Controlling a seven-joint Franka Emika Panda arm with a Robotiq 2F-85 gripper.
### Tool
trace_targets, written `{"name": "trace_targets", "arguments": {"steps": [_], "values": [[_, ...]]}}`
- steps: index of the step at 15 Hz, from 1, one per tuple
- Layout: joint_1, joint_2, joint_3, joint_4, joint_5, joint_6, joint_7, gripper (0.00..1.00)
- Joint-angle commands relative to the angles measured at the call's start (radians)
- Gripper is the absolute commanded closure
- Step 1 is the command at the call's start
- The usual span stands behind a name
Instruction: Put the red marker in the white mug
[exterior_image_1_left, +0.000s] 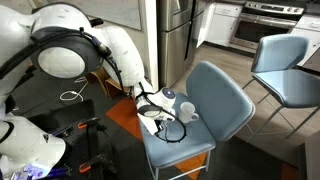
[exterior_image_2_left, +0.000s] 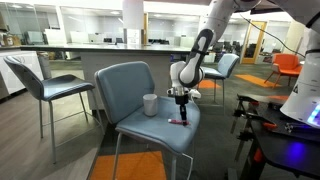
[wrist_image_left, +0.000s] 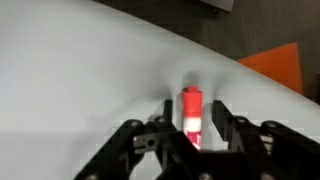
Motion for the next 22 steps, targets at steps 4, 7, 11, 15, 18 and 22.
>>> {"name": "trace_targets", "arguments": {"steps": [4,7,11,15,18,22], "values": [[0.043,-0.008,-0.024,0.006,-0.095,-0.001,0.084,1.0],[0.1,-0.027,-0.067,0.013,-0.182,-0.04,0.1,0.95],[0.159,-0.059,-0.118,0.027,-0.277,-0.055,0.132,0.95],[0.206,-0.113,-0.161,0.041,-0.35,-0.123,0.162,0.95],[0.242,-0.153,-0.191,0.066,-0.436,-0.242,0.166,0.95],[0.263,-0.189,-0.199,0.114,-0.538,-0.342,0.187,0.95]]}}
